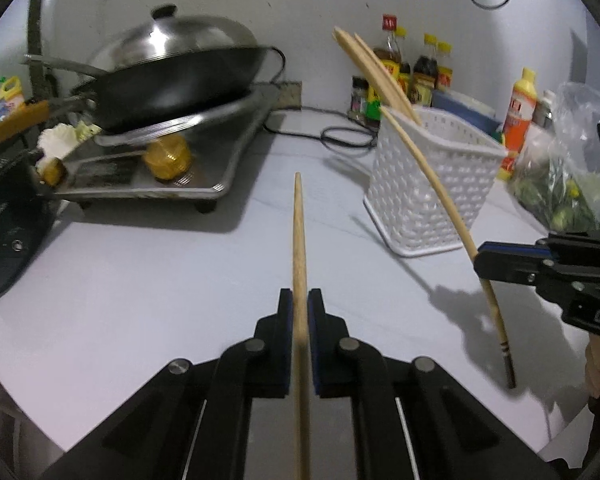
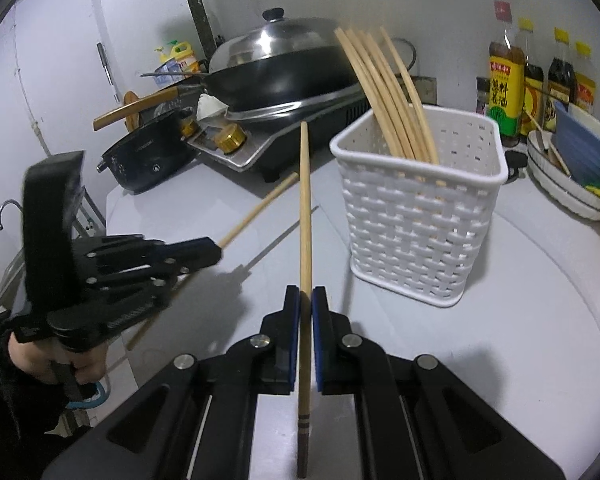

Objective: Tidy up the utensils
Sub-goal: 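Grasp one chopstick with the right tool while the left tool grasps another, then lift the chopstick and lower it into the basket with the right tool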

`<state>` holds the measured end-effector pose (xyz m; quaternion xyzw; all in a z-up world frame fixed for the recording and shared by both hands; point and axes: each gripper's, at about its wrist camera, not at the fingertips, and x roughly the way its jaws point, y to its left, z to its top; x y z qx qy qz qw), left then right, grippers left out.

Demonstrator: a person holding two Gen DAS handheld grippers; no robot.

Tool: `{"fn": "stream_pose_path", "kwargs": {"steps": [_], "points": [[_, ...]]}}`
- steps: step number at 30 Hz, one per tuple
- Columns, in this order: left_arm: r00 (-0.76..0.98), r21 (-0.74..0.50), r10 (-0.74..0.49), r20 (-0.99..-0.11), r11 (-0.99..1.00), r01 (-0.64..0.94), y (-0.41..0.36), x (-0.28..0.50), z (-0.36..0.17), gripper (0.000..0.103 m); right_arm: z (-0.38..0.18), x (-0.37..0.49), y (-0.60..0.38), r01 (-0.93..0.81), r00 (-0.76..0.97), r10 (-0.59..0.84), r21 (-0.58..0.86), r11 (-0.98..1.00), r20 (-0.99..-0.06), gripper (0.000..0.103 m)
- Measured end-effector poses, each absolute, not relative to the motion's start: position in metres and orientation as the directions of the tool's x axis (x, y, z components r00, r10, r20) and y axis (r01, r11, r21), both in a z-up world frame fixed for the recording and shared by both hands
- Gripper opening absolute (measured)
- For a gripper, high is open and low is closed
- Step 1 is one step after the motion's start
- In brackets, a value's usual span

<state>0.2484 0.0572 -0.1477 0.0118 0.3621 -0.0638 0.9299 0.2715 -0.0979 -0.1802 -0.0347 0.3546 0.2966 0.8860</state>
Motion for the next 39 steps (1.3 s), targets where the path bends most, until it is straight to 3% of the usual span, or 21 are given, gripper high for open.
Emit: {"fn": "stream_pose_path", "kwargs": {"steps": [14, 21, 23, 25, 34, 39], "points": [[0.778, -0.060, -0.108, -0.618, 0.994, 0.090, 0.078, 0.212, -0.123, 0.007, -0.162, 0.247, -0.090, -0.560, 0.607, 0.481, 0.089, 0.824, -0.633, 0.006], [0.768, -0.078, -0.100, -0.633, 0.995, 0.064, 0.087, 0.212, -0.137, 0.007, -0.210, 0.271, -0.079, -0.521, 0.539, 0.435, 0.121, 0.845, -0.721, 0.007], [0.766, -0.080, -0.093, -0.637, 0.995, 0.054, 0.092, 0.211, -0.142, 0.007, -0.217, 0.275, -0.073, -0.523, 0.520, 0.436, 0.130, 0.842, -0.734, 0.027], [0.760, -0.095, -0.091, -0.644, 0.995, 0.039, 0.099, 0.210, -0.148, 0.007, -0.218, 0.276, -0.062, -0.558, 0.496, 0.470, 0.146, 0.817, -0.730, 0.030], [0.759, -0.141, -0.098, -0.644, 0.990, 0.009, 0.125, 0.202, -0.159, 0.007, -0.232, 0.278, -0.002, -0.642, 0.431, 0.439, 0.074, 0.763, -0.788, 0.030], [0.759, -0.170, -0.108, -0.642, 0.986, -0.003, 0.137, 0.199, -0.163, 0.007, -0.234, 0.273, 0.011, -0.641, 0.465, 0.375, -0.012, 0.768, -0.802, 0.007]]}}
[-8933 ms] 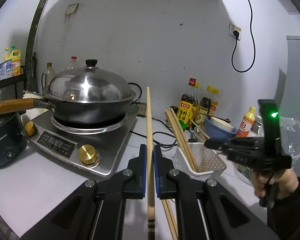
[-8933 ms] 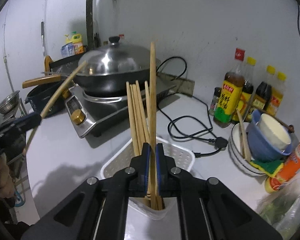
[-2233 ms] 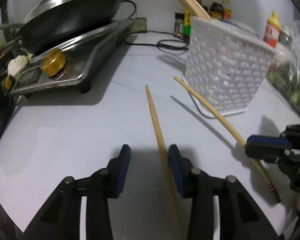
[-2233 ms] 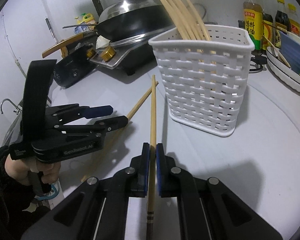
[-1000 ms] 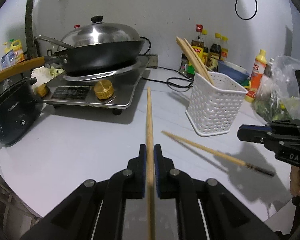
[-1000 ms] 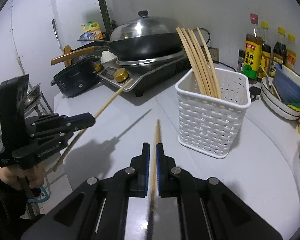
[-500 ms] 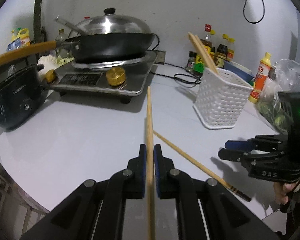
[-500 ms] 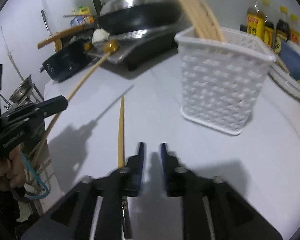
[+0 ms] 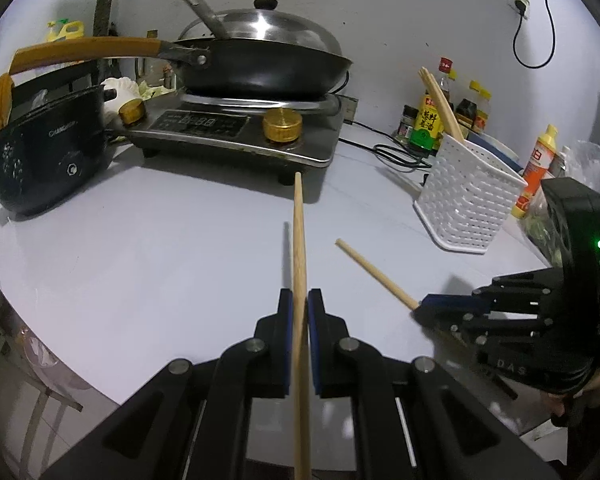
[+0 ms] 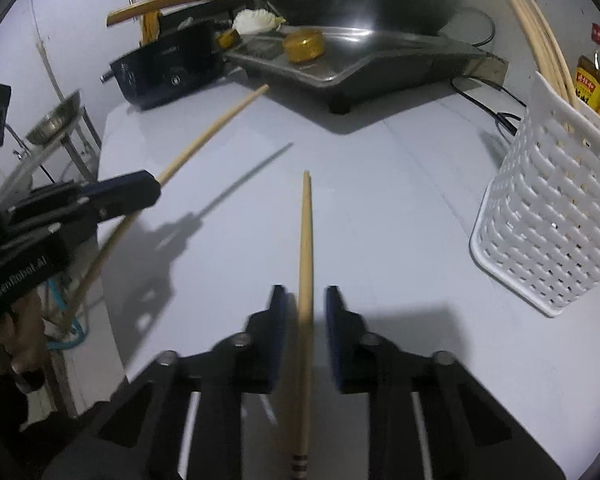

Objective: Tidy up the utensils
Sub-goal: 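Lift the chopstick and lower it into the basket with the right tool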

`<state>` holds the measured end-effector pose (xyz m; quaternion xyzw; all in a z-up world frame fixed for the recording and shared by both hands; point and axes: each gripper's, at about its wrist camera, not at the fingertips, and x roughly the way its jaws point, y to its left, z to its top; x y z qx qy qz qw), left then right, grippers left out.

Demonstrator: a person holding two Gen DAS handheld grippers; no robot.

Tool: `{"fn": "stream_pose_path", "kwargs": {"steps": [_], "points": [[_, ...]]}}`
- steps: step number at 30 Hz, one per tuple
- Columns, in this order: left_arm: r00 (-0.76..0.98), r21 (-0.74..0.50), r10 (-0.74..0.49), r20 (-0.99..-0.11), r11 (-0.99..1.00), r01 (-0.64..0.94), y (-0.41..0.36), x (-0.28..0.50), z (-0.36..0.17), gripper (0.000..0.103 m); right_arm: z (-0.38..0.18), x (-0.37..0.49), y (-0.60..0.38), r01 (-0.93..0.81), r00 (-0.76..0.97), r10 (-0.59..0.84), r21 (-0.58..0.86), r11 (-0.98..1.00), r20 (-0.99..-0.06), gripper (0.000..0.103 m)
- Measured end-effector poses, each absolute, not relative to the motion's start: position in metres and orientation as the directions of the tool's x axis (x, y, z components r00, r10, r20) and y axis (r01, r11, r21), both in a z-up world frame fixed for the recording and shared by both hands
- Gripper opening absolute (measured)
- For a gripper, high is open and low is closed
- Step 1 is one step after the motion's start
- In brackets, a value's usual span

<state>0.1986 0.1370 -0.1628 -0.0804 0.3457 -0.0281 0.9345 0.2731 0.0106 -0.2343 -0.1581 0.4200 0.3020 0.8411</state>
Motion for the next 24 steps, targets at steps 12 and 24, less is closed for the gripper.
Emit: {"fn": "stream_pose_path", "kwargs": {"steps": [12, 24], "points": [[0.791, -0.168, -0.118, -0.601, 0.986, 0.020, 0.131, 0.196, -0.144, 0.007, -0.204, 0.267, -0.025, -0.608, 0.535, 0.397, -0.014, 0.794, -0.746, 0.006], [0.820, -0.130, -0.124, -0.558, 0.990, 0.061, 0.109, 0.206, -0.116, 0.007, -0.132, 0.261, -0.065, -0.566, 0.666, 0.417, -0.054, 0.823, -0.619, 0.006]]}}
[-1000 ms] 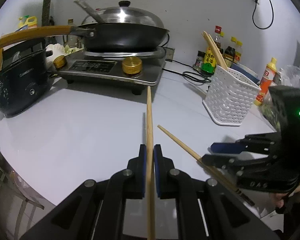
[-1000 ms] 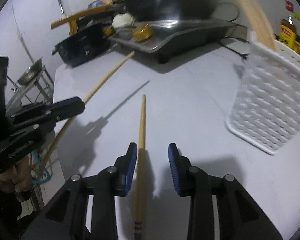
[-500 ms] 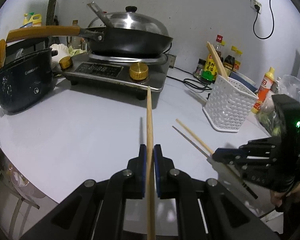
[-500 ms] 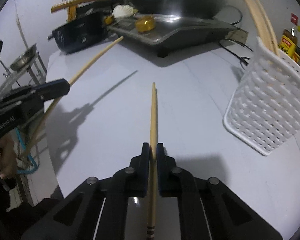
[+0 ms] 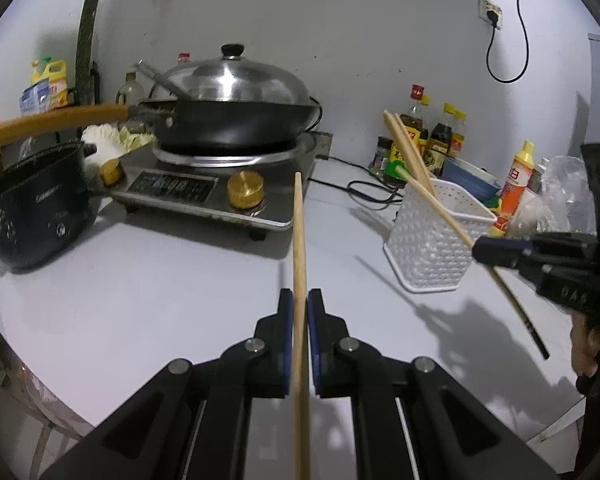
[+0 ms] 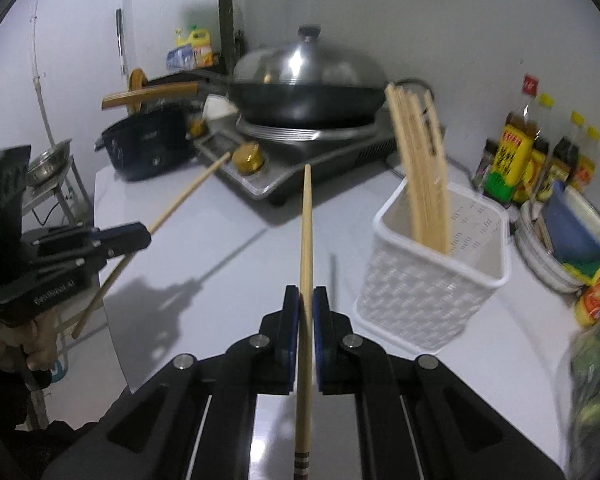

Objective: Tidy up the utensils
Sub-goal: 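Lift the chopstick and lower it into the basket with the right tool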

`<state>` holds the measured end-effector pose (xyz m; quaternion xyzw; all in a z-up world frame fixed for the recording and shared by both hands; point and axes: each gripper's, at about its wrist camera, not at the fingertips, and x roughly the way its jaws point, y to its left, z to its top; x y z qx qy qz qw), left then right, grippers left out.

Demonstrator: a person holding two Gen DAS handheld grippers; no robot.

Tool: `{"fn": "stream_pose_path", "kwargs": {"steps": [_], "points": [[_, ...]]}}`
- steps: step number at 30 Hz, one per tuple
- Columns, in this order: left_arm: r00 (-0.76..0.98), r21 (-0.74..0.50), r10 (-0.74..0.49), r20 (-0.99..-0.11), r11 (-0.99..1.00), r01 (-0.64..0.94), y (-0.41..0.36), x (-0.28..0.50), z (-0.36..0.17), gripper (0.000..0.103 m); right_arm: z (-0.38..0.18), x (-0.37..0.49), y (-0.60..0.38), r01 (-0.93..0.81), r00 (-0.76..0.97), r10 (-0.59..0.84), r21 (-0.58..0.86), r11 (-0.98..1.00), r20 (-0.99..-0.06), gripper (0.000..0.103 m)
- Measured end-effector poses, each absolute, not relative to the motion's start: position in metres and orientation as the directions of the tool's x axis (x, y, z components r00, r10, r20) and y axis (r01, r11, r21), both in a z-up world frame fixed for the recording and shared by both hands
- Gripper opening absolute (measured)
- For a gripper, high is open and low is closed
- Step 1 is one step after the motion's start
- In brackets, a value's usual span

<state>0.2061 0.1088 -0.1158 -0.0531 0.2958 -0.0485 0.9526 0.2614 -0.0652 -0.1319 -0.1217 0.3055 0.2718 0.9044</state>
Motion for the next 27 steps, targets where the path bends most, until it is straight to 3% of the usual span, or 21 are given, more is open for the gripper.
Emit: {"fn": "stream_pose_path", "kwargs": {"steps": [27], "points": [[0.858, -0.090, -0.120, -0.500, 0.992, 0.086, 0.095, 0.247, -0.081, 0.007, -0.029, 0.334, -0.112, -0.489, 0.803, 0.417, -0.071, 0.870, -0.426, 0.006]]}}
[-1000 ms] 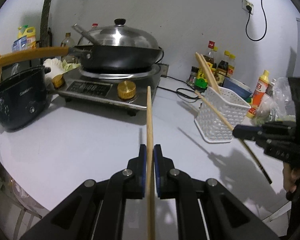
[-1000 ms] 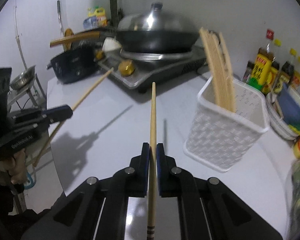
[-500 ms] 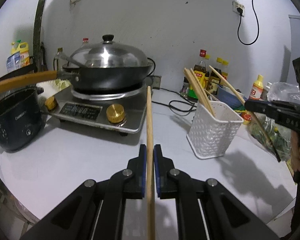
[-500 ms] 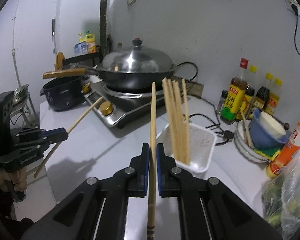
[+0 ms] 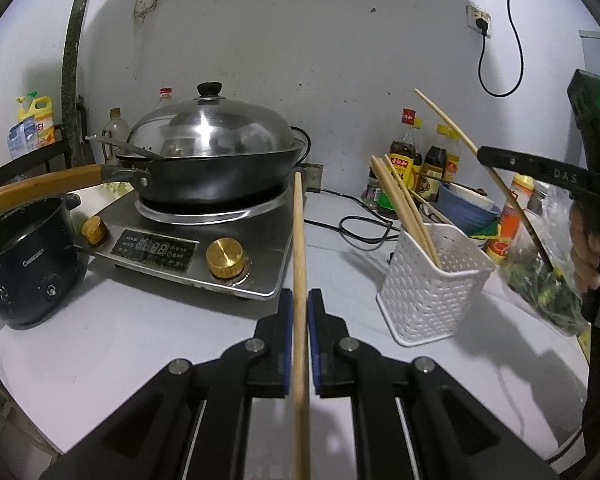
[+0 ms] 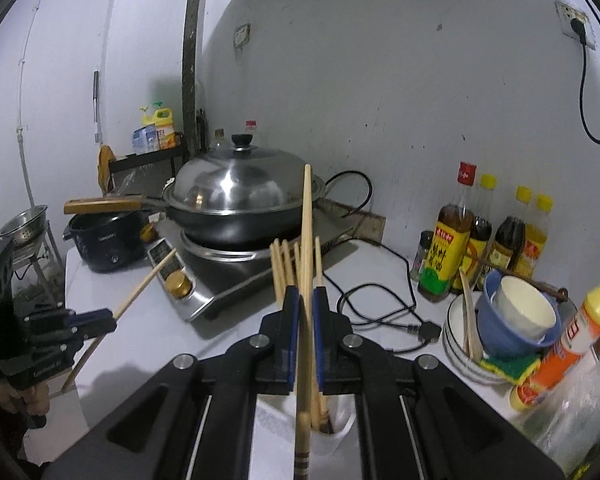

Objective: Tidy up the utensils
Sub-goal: 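Lift the chopstick and lower it into the basket with the right tool, then carry the chopstick over the basket and drop it in with the left tool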

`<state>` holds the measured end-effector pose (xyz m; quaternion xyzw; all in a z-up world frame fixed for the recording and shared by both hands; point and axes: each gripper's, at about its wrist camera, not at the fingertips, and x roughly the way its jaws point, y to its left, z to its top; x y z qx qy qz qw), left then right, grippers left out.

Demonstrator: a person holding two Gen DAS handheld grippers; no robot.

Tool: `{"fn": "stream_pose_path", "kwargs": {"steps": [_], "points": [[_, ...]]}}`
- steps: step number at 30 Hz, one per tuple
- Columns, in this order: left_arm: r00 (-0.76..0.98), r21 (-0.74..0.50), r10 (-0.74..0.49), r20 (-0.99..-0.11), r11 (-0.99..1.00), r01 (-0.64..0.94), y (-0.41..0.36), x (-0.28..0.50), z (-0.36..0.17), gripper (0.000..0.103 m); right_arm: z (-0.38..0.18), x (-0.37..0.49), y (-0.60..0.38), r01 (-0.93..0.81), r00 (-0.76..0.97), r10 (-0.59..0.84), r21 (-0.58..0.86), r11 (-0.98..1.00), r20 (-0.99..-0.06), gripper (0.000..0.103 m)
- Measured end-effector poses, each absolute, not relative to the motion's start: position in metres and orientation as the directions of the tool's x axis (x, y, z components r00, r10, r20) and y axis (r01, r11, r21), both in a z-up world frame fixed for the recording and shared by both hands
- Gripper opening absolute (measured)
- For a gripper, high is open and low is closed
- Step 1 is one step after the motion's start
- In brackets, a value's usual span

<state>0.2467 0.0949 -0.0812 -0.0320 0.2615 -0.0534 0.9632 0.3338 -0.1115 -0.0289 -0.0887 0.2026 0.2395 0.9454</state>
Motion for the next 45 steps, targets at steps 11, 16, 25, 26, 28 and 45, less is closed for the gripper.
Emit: {"fn": "stream_pose_path", "kwargs": {"steps": [11, 16, 25, 26, 28, 45], "points": [[0.857, -0.104, -0.128, -0.500, 0.991, 0.087, 0.104, 0.265, -0.084, 0.007, -0.031, 0.377, -0.097, -0.491, 0.800, 0.424, -0.058, 0.869, -0.424, 0.006], [0.851, -0.117, -0.123, -0.510, 0.990, 0.073, 0.112, 0.271, -0.091, 0.007, -0.034, 0.391, -0.086, -0.497, 0.798, 0.438, -0.042, 0.866, -0.415, 0.006], [0.849, -0.126, -0.111, -0.517, 0.991, 0.052, 0.120, 0.275, -0.096, 0.007, -0.073, 0.410, -0.066, -0.464, 0.808, 0.366, -0.115, 0.878, -0.462, 0.006], [0.849, -0.126, -0.111, -0.517, 0.991, 0.052, 0.119, 0.275, -0.096, 0.007, -0.078, 0.410, -0.066, -0.460, 0.807, 0.359, -0.118, 0.880, -0.468, 0.006], [0.848, -0.126, -0.114, -0.518, 0.990, 0.056, 0.117, 0.276, -0.096, 0.007, -0.086, 0.409, -0.067, -0.450, 0.811, 0.343, -0.131, 0.883, -0.475, 0.006], [0.861, -0.125, -0.160, -0.482, 0.986, 0.113, 0.078, 0.276, -0.074, 0.007, -0.096, 0.375, -0.111, -0.444, 0.796, 0.353, -0.078, 0.893, -0.492, 0.006]]}}
